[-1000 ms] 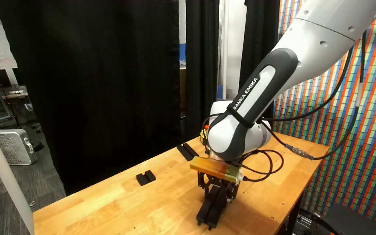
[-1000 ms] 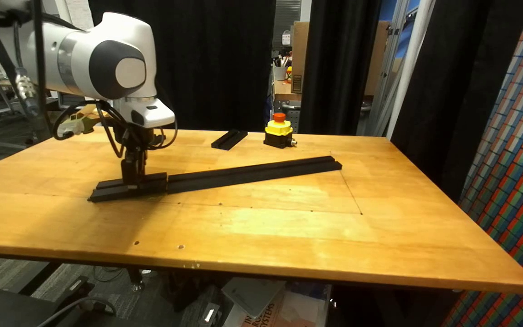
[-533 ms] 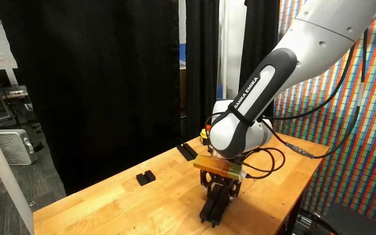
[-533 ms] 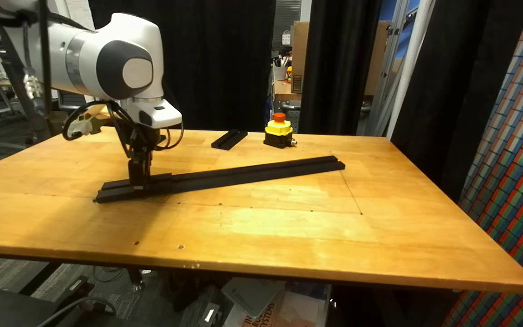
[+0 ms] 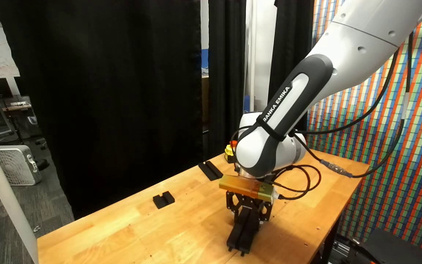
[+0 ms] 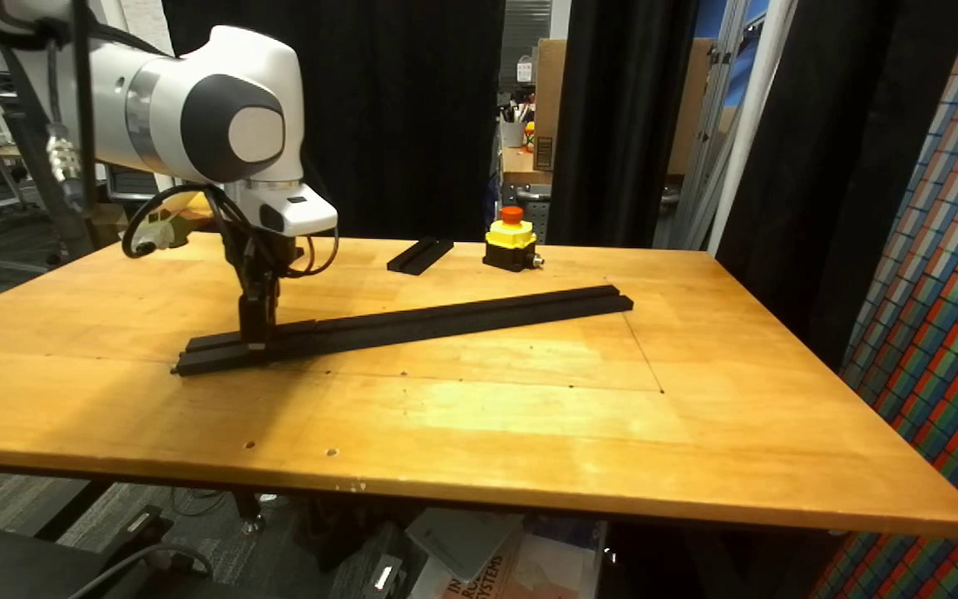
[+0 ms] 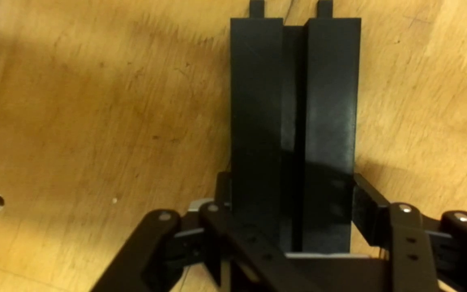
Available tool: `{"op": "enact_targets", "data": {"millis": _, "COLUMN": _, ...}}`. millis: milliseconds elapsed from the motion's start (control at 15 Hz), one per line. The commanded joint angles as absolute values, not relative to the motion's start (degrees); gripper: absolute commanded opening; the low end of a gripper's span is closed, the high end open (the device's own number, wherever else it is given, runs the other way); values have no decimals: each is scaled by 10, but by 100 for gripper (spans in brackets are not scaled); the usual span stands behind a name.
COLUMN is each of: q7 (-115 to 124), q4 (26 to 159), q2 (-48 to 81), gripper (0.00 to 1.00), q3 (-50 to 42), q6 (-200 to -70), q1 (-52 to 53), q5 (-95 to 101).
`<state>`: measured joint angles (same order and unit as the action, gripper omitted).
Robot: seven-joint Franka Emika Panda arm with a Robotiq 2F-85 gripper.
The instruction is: Connect four black pieces together
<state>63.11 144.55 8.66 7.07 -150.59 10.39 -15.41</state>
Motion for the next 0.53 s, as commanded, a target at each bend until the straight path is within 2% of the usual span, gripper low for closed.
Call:
{"op": "enact_targets", "data": {"millis": 0, "q7": 611, "q4": 1440, "q2": 80, "gripper": 45, "q3": 72, "q6": -1491, "q1": 100, "q5": -158}}
{"op": "enact_targets", "data": {"millis": 467, "q7": 599, "q4": 1427, "q2": 89, "gripper": 45, "q3": 71, "q6": -1483, "q1": 100, "q5": -157}}
